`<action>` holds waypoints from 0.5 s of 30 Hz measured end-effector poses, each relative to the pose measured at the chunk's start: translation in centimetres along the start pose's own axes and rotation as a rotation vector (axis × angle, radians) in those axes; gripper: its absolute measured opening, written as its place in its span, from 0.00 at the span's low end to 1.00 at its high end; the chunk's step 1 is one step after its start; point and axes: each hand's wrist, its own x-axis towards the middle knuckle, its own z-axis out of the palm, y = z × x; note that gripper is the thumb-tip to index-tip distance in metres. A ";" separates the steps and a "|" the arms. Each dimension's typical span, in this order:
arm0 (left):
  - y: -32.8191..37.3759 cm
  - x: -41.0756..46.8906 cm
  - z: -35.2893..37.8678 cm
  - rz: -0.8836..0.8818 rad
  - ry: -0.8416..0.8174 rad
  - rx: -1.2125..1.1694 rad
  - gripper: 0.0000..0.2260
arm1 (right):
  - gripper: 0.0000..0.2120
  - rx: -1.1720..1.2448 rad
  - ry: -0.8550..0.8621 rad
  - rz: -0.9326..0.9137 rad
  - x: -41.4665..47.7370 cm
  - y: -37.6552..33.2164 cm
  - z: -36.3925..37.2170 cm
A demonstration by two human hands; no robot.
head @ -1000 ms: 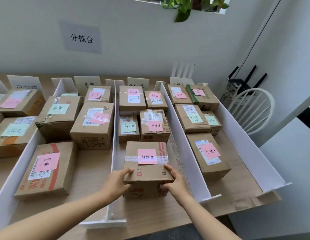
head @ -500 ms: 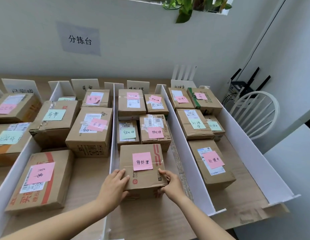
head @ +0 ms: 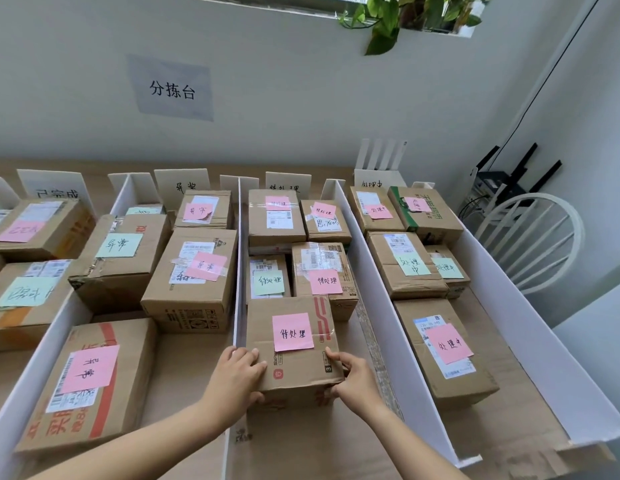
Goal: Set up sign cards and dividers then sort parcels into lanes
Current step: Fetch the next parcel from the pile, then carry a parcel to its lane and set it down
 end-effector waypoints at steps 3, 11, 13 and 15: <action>-0.4 0.2 -0.2 0.037 -0.009 0.027 0.31 | 0.37 -0.017 -0.003 -0.005 0.2 -0.1 0.0; -0.3 0.2 -0.3 0.044 -0.045 0.022 0.31 | 0.36 -0.131 -0.051 -0.038 0.9 0.0 -0.4; -0.1 0.2 -0.7 0.035 -0.047 0.003 0.31 | 0.35 -0.188 -0.071 -0.063 1.0 -0.1 -0.6; 0.1 0.1 -1.1 0.015 -0.074 0.003 0.31 | 0.35 -0.261 -0.090 -0.096 1.1 -0.1 -0.9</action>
